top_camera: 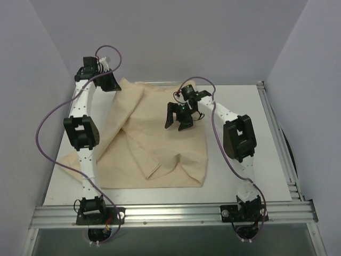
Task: Open and lay out the surgical kit
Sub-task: Open the surgical kit at the center of the board.
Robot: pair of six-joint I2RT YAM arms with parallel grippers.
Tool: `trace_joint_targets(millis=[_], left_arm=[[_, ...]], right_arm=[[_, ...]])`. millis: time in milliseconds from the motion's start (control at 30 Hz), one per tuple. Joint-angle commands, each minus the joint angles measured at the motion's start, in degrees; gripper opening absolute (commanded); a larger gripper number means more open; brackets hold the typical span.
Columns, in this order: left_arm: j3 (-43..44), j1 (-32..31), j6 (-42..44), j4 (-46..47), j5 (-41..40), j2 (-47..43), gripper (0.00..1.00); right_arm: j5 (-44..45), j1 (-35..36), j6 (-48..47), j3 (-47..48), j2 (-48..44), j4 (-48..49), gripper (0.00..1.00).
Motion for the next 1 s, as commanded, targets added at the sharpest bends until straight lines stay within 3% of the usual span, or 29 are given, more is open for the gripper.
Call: trace_joint_targets(millis=[0, 133, 333, 600, 633, 667, 800, 933, 967], left_arm=[[-1.6, -1.3, 0.4, 2.8, -1.5, -3.7, 0.14], [-1.8, -0.2, 1.6, 2.9, -5.2, -5.3, 0.02], [3.2, 3.3, 2.6, -0.3, -11.1, -5.1, 0.02], [7.5, 10.9, 0.7, -0.8, -17.5, -3.9, 0.07], [8.6, 13.1, -0.4, -2.2, -17.7, -2.8, 0.3], [9.1, 14.5, -1.9, -2.8, -17.4, -2.4, 0.42], [6.4, 18.2, -7.9, -4.8, -15.8, -2.7, 0.51], [-3.7, 16.9, -5.2, -5.0, -19.9, -8.4, 0.55], [-5.9, 15.8, -4.6, -4.6, -21.6, -11.6, 0.62]], right_arm=[[0.4, 4.4, -5.7, 8.1, 2.5, -5.6, 0.76], [-1.0, 7.6, -7.1, 14.4, 7.0, -6.0, 0.75], [-7.3, 11.0, -8.1, 18.1, 10.4, 0.0, 0.75], [-6.5, 14.3, -8.6, 21.5, 14.3, 1.5, 0.78], [-6.8, 14.6, -8.4, 21.7, 15.0, 1.7, 0.78], [-6.9, 14.9, -8.3, 21.7, 15.4, 1.9, 0.78], [-6.4, 16.6, -7.9, 23.6, 17.2, 2.2, 0.78], [-6.9, 17.5, -7.1, 23.8, 18.7, 2.9, 0.76], [-7.2, 17.9, -7.1, 23.8, 19.1, 2.9, 0.76]])
